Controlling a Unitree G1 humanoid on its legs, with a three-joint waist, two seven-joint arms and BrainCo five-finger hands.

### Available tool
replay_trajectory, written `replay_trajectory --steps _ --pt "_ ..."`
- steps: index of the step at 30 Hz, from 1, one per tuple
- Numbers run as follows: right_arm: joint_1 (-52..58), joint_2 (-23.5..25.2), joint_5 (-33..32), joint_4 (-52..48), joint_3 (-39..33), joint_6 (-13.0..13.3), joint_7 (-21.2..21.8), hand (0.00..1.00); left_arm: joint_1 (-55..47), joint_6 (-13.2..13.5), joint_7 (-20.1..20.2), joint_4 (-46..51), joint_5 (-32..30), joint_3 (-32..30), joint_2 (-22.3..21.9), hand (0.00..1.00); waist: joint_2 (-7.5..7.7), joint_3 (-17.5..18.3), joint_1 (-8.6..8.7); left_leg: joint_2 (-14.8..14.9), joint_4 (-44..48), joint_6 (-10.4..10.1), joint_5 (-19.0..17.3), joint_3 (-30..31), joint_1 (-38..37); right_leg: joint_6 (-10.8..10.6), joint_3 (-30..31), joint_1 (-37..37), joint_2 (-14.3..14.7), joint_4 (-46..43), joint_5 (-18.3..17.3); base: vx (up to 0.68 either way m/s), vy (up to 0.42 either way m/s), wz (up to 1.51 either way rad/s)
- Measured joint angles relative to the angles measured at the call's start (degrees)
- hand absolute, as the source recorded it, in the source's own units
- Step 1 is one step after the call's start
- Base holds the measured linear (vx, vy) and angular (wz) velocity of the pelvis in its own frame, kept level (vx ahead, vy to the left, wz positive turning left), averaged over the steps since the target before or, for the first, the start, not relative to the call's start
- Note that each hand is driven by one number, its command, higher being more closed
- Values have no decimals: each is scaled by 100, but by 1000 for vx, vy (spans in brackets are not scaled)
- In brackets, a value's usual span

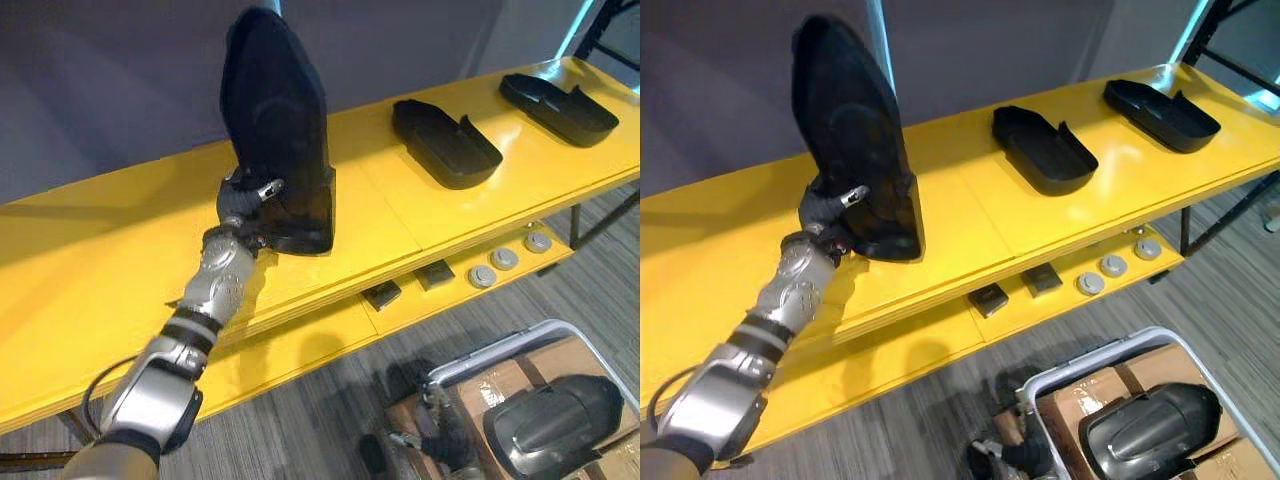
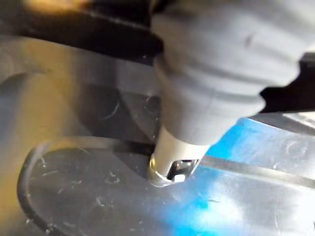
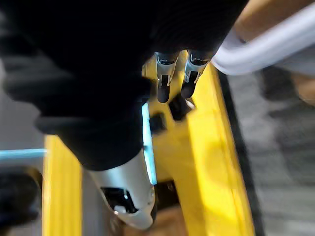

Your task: Walk over and take plastic housings, then place them on the shelf

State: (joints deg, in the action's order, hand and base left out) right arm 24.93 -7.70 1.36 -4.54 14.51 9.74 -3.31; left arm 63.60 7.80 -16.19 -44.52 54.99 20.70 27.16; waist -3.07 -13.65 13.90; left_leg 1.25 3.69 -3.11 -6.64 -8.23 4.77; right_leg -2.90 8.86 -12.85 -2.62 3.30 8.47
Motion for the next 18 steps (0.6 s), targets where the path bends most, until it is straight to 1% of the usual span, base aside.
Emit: replay_trajectory --steps 1,3,5,7,9,10,13,14,16,18 --pt "-56 -3 25 138 144 -11 22 0 218 -72 -20 -284 -6 0 7 100 2 -61 39 -7 -10 11 9 -6 0 0 1 -4 -4 0 1 0 0 0" --pt "-111 -16 149 242 272 -16 33 0 445 -143 -72 -606 -14 -17 30 100 0 -149 60 -24 -21 11 40 -41 5 -3 17 -23 -19 0 5 -8 10 -2" --pt "-202 -63 179 401 430 -19 34 0 497 -217 -160 -781 -115 -112 62 100 3 -199 72 -30 -44 10 69 -120 4 0 42 -43 -23 0 14 -23 22 -7" --pt "-248 -91 353 498 498 -19 31 0 506 -269 -260 -911 -204 -140 92 100 4 -229 59 -32 -49 11 82 -132 41 4 79 -100 -17 -1 29 -22 17 -8" --pt "-275 -134 465 572 563 -19 27 0 535 -389 -385 -1080 -408 -242 131 100 2 -314 61 -36 -51 11 89 -141 99 2 122 -164 -15 0 63 -27 18 -6" --pt "-274 -174 611 577 604 -18 28 0 535 -418 -428 -1169 -482 -334 131 100 4 -360 60 -39 -52 11 91 -156 102 1 124 -176 -15 1 79 -27 16 -6" --pt "-276 -200 648 625 642 -18 18 0 595 -449 -507 -1183 -696 -419 169 100 2 -384 53 -43 -54 15 102 -174 132 2 134 -200 -17 20 111 -21 13 -2" --pt "-278 -200 730 648 647 -18 6 0 618 -484 -520 -1188 -708 -456 172 0 3 -385 50 -44 -53 18 109 -171 153 2 128 -213 -19 28 127 0 0 0" --pt "-303 -199 819 769 651 -18 -14 0 619 -533 -526 -1299 -908 -476 173 0 2 -388 44 -44 -54 22 123 -167 158 0 127 -217 -19 34 143 -40 22 2" --pt "-302 -210 819 825 668 -19 -15 0 621 -588 -530 -1301 -934 -527 173 0 3 -390 29 -43 -56 22 135 -161 172 6 122 -224 -19 44 161 -44 22 2"
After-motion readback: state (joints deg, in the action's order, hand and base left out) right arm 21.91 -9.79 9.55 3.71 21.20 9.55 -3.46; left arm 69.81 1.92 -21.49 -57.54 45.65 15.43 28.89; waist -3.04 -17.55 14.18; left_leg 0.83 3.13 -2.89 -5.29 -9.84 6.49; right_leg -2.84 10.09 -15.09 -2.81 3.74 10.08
